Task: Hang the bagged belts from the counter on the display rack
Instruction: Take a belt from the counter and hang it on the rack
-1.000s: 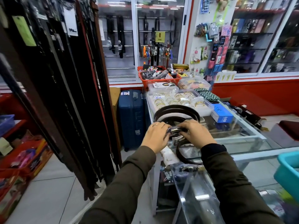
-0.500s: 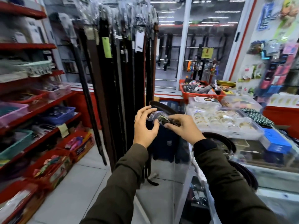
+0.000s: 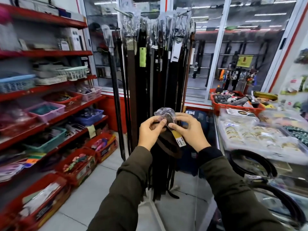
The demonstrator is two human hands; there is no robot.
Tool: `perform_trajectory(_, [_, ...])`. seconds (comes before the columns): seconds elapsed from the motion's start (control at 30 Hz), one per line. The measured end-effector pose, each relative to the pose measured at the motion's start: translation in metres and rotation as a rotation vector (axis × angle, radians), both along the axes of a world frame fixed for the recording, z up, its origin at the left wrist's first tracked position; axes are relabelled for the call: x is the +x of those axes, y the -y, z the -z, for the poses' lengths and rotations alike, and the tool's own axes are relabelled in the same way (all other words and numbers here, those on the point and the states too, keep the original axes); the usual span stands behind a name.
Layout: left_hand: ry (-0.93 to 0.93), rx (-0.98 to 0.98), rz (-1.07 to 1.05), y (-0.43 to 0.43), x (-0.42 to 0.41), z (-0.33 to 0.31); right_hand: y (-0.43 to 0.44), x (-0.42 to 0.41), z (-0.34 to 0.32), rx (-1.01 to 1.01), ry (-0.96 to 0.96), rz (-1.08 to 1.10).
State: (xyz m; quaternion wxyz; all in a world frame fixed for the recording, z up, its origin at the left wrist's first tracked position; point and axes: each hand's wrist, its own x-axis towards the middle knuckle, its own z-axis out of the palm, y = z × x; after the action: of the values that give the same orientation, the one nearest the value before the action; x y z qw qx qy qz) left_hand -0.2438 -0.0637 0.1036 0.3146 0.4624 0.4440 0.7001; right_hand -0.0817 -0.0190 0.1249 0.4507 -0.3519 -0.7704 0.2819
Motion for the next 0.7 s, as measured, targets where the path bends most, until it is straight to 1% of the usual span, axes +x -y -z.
perform_trajectory(0.07, [-0.017,0.031,-0.021,0.001,-0.008,-0.011,0.0,-0.008,-0.007,-0.013,-0.003,-0.021])
perform_trajectory(0.13, [-0.051,0.065,-0.055,0.0,-0.019,-0.024,-0.001,-0.016,-0.015,-0.077,-0.03,-0.091])
perform_trajectory(0.2, [-0.073,0.093,-0.091,-0.002,-0.033,-0.038,-0.003,-0.03,-0.024,-0.127,-0.123,-0.144])
perform_trajectory(0.33, [0.024,0.126,-0.092,0.001,-0.058,-0.064,-0.002,-0.065,-0.043,-0.203,-0.364,-0.187])
perform_trajectory(0.5, [0.116,0.097,-0.047,0.004,-0.082,-0.084,-0.003,-0.106,-0.07,-0.227,-0.569,-0.234])
perform_trajectory(0.7, [0.184,0.202,-0.026,-0.001,-0.102,-0.135,-0.009,-0.137,-0.118,-0.169,-0.66,-0.295])
